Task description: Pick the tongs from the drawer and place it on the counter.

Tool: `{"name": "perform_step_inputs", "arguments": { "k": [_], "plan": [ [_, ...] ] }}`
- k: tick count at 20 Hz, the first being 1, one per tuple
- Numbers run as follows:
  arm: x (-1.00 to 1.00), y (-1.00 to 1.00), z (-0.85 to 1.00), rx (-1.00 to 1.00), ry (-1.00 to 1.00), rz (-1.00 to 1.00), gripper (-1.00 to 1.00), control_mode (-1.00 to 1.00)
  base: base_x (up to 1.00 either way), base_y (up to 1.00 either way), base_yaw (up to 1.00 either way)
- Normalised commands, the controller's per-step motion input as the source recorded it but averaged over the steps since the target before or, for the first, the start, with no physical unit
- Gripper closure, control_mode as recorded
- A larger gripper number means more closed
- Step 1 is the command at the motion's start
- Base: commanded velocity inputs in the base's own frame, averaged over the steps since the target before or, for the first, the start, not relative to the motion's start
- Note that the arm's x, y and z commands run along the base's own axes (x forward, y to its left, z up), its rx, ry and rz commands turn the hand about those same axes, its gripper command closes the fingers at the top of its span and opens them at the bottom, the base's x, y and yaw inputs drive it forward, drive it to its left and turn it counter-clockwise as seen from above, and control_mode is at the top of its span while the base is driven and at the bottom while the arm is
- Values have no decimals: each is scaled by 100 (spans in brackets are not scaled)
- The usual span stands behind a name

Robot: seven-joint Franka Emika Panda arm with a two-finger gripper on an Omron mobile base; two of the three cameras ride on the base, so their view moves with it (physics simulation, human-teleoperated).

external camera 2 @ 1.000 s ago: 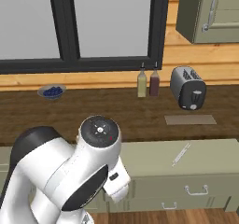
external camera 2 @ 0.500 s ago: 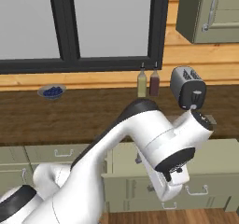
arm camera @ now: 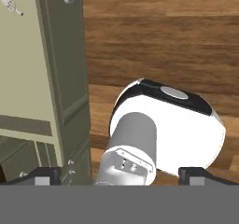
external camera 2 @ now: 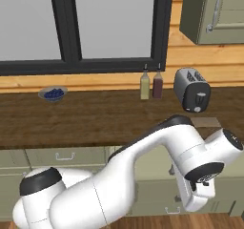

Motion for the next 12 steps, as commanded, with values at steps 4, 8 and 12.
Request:
{"name": "perform_step_inputs", "arguments": {
  "k": [4,8,12],
  "plan": [
    [80,-5,-29,0,10,-9,-100,-100,0,0,0],
    [69,0,-29,0,10,-1,-100,-100,0,0,0],
    [43,-2,-44,0,12,0,-100,-100,0,0,0]
  ]
}}
